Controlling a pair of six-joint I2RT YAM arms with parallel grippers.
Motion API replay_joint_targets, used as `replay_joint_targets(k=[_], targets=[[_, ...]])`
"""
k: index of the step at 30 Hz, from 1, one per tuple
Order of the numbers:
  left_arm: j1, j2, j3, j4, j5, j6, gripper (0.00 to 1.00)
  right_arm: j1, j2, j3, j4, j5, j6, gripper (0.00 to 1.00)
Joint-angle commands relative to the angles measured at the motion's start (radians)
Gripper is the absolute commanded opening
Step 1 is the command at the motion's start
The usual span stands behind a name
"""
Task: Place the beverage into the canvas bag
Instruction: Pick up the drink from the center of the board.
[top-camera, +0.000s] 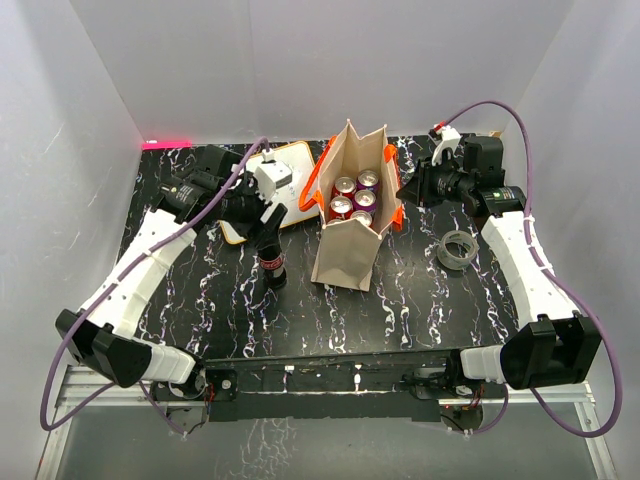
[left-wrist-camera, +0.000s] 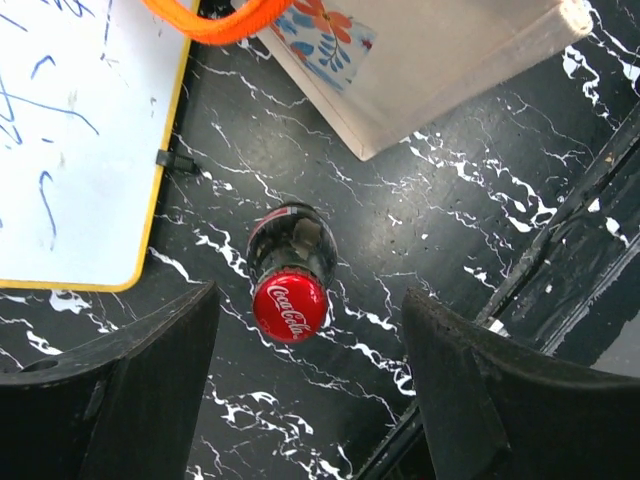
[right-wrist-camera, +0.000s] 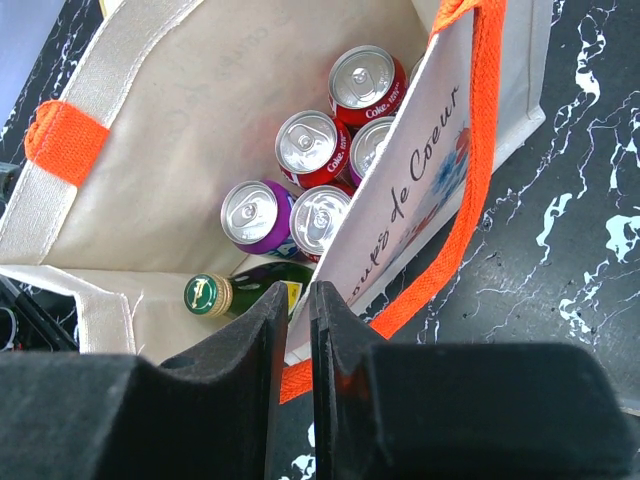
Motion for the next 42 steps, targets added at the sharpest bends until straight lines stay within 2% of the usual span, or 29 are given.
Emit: replay_joint_targets(k=[1,7,17,20,24,27,30,32,33,34,38,42], targets=[[0.005,0.002,-0.003,-0.070,0.006,-0.010,0.69,-0.003,-0.030,-0.001,0.064,-0.004,-0.004,0.18],[0.004,0.035,-0.014,-0.073,0.024,-0.024,0.58,-0.003,-0.048,-0.040,0.087,0.003,0.002,0.18],[0.005,0.073,-0.011,-0.054,0.024,-0.010,0.34,-0.006,-0.062,-0.050,0.094,0.016,0.000,0.18],[0.005,0.086,-0.006,-0.051,0.024,-0.007,0.34,-0.008,-0.064,-0.054,0.095,0.018,-0.001,0.18],[0.005,0.091,-0.005,-0.042,0.015,-0.007,0.40,-0.012,-0.065,-0.056,0.097,0.018,0.000,0.18],[0.005,0.097,-0.003,-0.038,0.020,-0.005,0.39,-0.013,-0.065,-0.059,0.101,0.017,0.000,0.18],[0.005,0.103,0.005,-0.047,0.032,0.003,0.27,-0.017,-0.064,-0.058,0.103,0.016,0.001,0.18],[0.006,0.102,0.015,-0.057,0.037,0.015,0.14,-0.018,-0.065,-0.056,0.103,0.016,0.001,0.18],[0.006,0.100,0.021,-0.061,0.039,0.021,0.04,-0.017,-0.065,-0.057,0.103,0.017,0.002,0.18],[0.005,0.097,0.028,-0.063,0.042,0.023,0.00,-0.019,-0.065,-0.059,0.103,0.016,0.002,0.18],[0.005,0.072,0.080,-0.009,0.037,0.001,0.00,-0.020,-0.063,-0.070,0.115,0.013,0.006,0.18],[0.005,0.105,0.204,-0.012,-0.009,-0.006,0.00,-0.021,-0.055,-0.062,0.110,0.012,0.003,0.18]])
